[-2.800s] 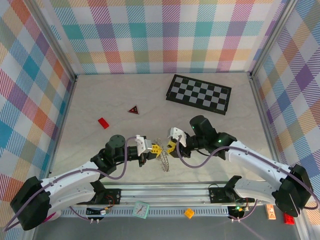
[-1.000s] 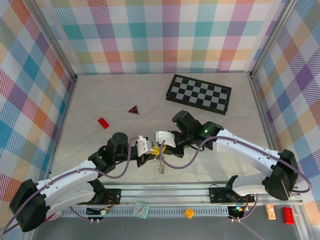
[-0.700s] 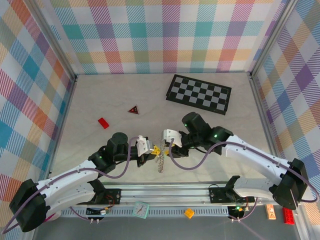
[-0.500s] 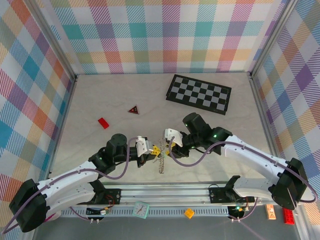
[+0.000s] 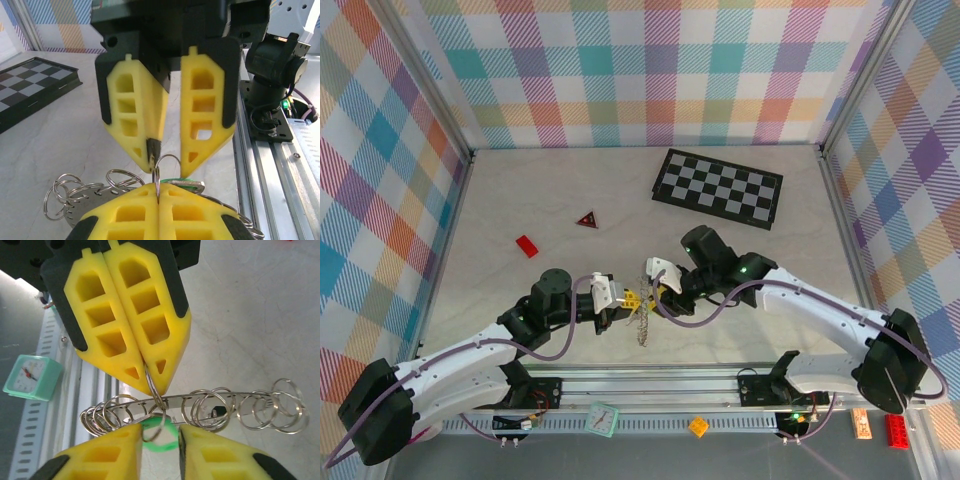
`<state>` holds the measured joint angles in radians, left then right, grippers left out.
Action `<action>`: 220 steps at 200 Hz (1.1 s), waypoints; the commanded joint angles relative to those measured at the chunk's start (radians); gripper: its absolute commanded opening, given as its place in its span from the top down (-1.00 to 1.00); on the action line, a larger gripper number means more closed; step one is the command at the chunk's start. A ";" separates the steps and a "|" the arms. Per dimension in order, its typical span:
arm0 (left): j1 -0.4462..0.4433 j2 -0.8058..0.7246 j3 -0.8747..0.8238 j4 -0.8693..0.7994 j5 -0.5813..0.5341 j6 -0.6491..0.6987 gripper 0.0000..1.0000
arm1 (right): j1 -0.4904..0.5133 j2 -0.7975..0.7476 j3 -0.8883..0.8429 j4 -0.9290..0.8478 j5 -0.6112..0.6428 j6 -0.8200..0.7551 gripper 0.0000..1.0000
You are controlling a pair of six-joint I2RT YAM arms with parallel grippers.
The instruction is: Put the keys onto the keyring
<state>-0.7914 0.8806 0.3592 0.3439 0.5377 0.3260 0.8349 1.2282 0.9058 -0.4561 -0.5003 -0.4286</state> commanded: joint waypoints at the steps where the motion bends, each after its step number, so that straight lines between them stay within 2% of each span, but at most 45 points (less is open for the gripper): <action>1: -0.009 -0.022 -0.008 0.064 0.018 -0.010 1.00 | -0.002 0.008 0.023 0.011 -0.048 0.008 0.62; 48: -0.009 -0.034 -0.015 0.082 0.025 -0.020 1.00 | -0.014 0.009 0.019 -0.007 -0.026 0.004 0.88; 71: -0.008 -0.031 -0.027 0.187 0.061 -0.076 1.00 | -0.020 0.049 0.029 -0.031 -0.034 0.003 0.99; 93: -0.008 -0.007 -0.024 0.257 0.097 -0.120 1.00 | -0.020 0.086 0.048 -0.043 -0.079 0.007 1.00; 112: -0.009 0.004 -0.023 0.251 0.088 -0.108 1.00 | -0.022 0.081 0.050 -0.033 -0.091 0.020 0.89; 140: -0.009 0.004 -0.041 0.249 0.067 -0.091 1.00 | -0.037 -0.006 -0.005 0.031 -0.054 0.031 0.48; 163: -0.009 0.016 -0.046 0.256 0.070 -0.093 1.00 | -0.039 -0.073 -0.060 0.084 -0.027 -0.007 0.44; 220: -0.009 0.058 -0.046 0.301 0.088 -0.110 1.00 | -0.037 -0.093 -0.087 0.155 -0.108 -0.011 0.44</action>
<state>-0.7914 0.9298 0.3164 0.5453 0.5869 0.2272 0.8028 1.1358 0.8295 -0.3622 -0.5461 -0.4240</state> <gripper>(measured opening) 0.043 0.282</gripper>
